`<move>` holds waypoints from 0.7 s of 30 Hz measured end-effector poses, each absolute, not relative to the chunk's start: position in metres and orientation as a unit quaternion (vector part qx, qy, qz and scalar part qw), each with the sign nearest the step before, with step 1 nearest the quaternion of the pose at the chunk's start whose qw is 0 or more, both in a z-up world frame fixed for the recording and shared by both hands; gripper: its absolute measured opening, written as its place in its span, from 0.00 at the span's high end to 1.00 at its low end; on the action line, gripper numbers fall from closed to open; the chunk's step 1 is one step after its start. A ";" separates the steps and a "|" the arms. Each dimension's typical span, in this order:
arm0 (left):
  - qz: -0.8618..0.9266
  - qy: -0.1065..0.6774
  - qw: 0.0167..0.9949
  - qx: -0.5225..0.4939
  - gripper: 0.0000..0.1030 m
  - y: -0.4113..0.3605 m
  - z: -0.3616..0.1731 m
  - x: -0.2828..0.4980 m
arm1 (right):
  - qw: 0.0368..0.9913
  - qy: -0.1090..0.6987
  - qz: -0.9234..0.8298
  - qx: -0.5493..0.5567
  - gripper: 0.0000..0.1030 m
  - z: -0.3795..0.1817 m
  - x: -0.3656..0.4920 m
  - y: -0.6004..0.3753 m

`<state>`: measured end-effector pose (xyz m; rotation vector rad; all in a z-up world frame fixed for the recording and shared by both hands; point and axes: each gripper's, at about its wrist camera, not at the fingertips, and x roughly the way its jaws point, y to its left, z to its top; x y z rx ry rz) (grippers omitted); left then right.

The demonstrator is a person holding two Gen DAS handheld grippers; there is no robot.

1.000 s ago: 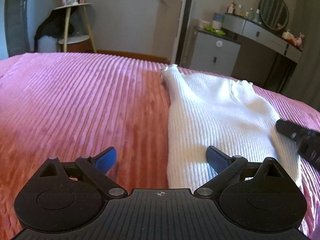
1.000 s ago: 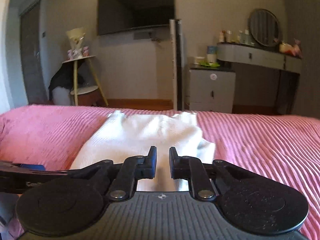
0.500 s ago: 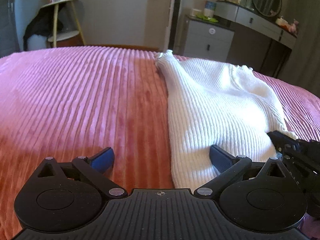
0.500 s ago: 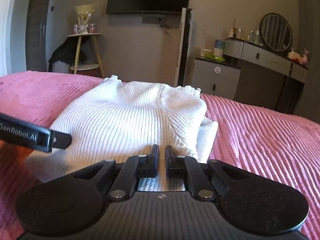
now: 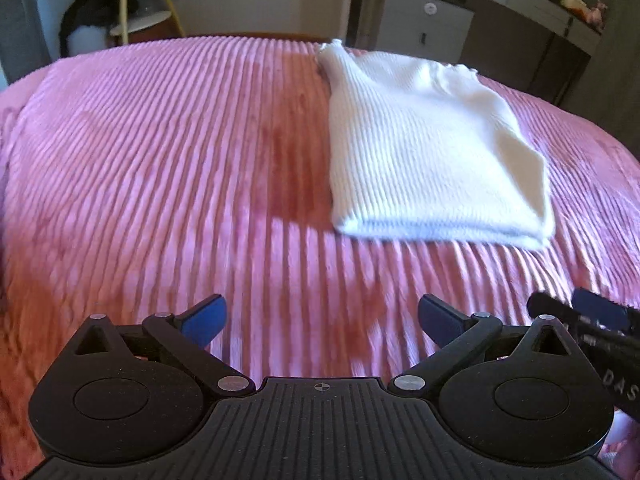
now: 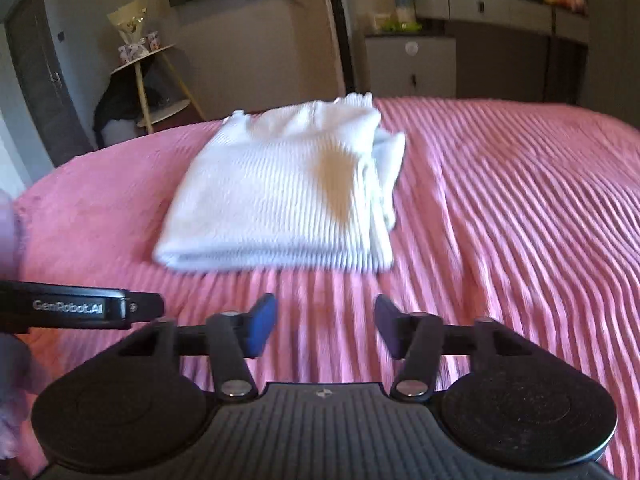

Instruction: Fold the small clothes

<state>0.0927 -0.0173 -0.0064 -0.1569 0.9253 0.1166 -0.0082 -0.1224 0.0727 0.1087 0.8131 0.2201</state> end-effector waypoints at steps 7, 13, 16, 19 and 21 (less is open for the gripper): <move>0.077 0.424 0.902 -0.031 0.00 -0.027 0.025 0.072 | 0.906 0.414 0.080 0.037 0.04 0.094 -0.022 -0.126; 0.061 0.426 0.903 -0.013 0.00 -0.033 0.041 0.081 | 0.910 0.407 0.073 0.026 0.04 0.110 -0.016 -0.128; 0.063 0.420 0.905 -0.009 0.00 -0.035 0.045 0.086 | 0.906 0.418 0.068 0.025 0.04 0.112 -0.010 -0.127; 0.061 0.426 0.902 -0.025 0.00 -0.034 0.047 0.091 | 0.891 0.447 0.077 0.024 0.04 0.112 -0.002 -0.123; 0.060 0.431 0.900 -0.027 0.00 -0.034 0.047 0.093 | 0.890 0.451 0.071 0.013 0.04 0.113 0.001 -0.120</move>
